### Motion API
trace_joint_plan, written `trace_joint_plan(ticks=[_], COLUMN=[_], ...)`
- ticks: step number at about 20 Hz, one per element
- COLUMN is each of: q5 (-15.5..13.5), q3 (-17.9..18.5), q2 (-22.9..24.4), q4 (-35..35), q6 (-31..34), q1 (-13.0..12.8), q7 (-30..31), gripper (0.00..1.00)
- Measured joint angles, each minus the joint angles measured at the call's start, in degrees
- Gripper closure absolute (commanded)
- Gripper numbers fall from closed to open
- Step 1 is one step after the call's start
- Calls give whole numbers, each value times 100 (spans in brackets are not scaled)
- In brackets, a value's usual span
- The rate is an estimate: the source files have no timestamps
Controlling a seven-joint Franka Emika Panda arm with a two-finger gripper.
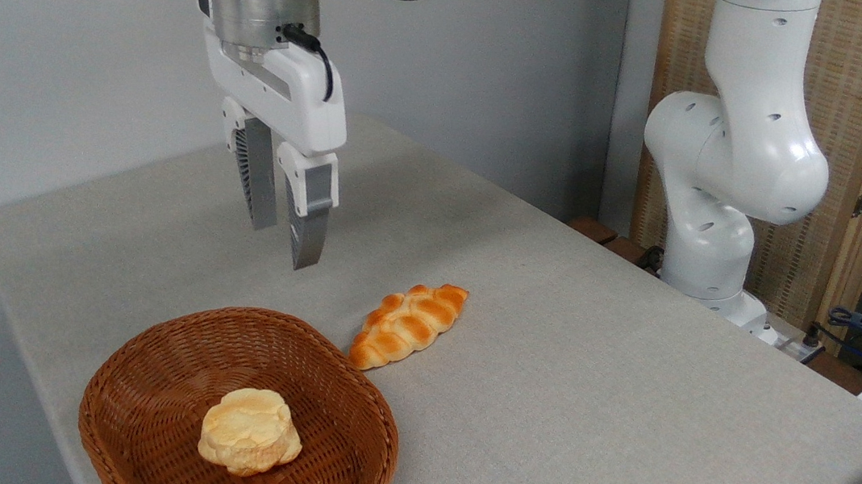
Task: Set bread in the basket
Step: 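Move the open gripper over the braided bread roll and lower it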
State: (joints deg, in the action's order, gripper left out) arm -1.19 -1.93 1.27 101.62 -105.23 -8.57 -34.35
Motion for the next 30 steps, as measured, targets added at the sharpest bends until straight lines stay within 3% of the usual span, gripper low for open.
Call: trace_joint_plan(ticks=[10, 20, 30], q5=[0, 0, -85], q3=[469, 425, 82], q2=[236, 136, 77], q4=[-136, -61, 667], q6=[-18, 134, 176], q1=[23, -19, -70], q7=[-558, -566, -453], gripper=[0, 0, 0])
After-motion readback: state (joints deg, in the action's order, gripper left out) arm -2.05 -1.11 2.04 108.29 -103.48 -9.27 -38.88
